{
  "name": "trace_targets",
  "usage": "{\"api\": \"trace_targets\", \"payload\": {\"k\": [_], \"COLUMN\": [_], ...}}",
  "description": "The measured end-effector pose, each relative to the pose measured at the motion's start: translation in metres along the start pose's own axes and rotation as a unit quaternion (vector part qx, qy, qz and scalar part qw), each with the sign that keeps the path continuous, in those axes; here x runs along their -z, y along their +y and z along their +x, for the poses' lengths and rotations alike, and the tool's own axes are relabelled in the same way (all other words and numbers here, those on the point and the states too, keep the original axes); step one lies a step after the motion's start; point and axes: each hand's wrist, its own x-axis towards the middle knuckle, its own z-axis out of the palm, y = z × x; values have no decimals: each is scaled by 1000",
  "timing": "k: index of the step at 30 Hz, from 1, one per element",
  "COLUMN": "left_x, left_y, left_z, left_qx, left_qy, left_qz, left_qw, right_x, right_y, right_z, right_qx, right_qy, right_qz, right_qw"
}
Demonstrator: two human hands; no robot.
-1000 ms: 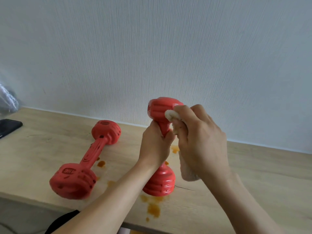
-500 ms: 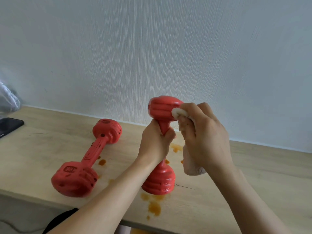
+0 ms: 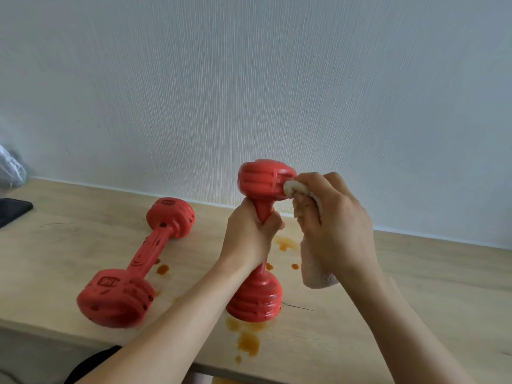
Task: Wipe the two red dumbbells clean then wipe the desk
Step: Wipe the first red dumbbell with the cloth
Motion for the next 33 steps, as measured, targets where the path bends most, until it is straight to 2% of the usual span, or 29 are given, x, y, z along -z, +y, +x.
{"api": "trace_targets", "payload": {"k": [3, 9, 14, 19, 22, 25, 30, 33], "left_x": [-1, 2, -3, -3, -2, 0, 5, 7], "left_y": [0, 4, 3, 1, 2, 3, 0, 2], "left_z": [1, -1, 1, -1, -2, -3, -4, -6], "left_qx": [2, -18, -15, -4, -26, -31, -22, -18], "left_qy": [1, 18, 3, -6, -7, -10, -41, -52], "left_qz": [-1, 39, 34, 6, 12, 7, -36, -52], "left_qw": [1000, 999, 999, 1000, 1000, 999, 998, 997], "right_x": [-1, -4, -4, -9, -8, -9, -16, -16], "right_y": [2, -23, -4, 15, -1, -10, 13, 10], "right_z": [0, -2, -4, -5, -4, -3, 0, -3], "right_qx": [-10, 60, 22, -58, -10, 52, -47, -61], "right_qy": [3, 44, 33, 25, 104, 135, 90, 88], "right_qz": [-5, -32, -9, -3, 13, -13, 34, 45], "right_qw": [1000, 997, 999, 998, 994, 989, 994, 993]}}
